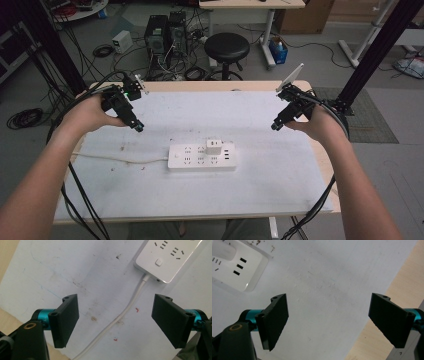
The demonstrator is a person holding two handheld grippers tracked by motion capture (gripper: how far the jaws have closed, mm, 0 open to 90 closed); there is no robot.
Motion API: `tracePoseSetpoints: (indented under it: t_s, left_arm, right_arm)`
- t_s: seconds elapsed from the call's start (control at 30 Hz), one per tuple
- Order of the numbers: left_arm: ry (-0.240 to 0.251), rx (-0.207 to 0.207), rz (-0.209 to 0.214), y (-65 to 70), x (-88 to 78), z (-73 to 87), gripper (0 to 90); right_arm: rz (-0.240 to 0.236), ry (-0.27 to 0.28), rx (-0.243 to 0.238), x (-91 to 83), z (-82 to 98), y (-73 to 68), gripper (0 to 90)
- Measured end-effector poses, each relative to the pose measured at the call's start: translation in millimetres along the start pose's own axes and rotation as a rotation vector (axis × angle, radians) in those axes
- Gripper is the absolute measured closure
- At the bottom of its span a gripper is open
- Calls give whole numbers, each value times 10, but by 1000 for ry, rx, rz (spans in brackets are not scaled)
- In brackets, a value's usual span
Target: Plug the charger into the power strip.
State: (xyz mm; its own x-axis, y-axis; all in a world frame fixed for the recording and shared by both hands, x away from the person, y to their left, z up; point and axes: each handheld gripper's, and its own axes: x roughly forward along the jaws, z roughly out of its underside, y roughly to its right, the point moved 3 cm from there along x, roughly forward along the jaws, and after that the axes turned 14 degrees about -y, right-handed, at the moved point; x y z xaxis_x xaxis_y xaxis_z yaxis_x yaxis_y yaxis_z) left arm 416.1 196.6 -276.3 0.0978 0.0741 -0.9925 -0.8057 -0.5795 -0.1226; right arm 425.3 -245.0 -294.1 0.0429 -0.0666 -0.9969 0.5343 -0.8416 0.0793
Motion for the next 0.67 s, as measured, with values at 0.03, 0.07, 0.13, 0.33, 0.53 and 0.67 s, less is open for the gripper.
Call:
tracePoseSetpoints:
  t_s: [0.03,0.07,0.13,0.33,0.53,0.67]
  left_arm:
    - [-1,1,-3,-1,1,-4,220]
    - [-1,2,-2,-1,1,-7,220]
    - [-3,0,-2,4,2,-10,220]
    - [-5,3,-2,19,12,-22,220]
    - [-6,6,-7,13,12,-35,220]
    - [4,3,-5,7,27,-36,220]
  right_arm:
    - [3,3,0,-5,2,8,159]
    - [5,2,6,-8,9,12,159]
    - [2,5,10,-7,19,24,159]
    - [0,3,10,13,51,35,159]
    - [5,3,16,40,65,46,114]
    - [7,11,21,42,73,53,113]
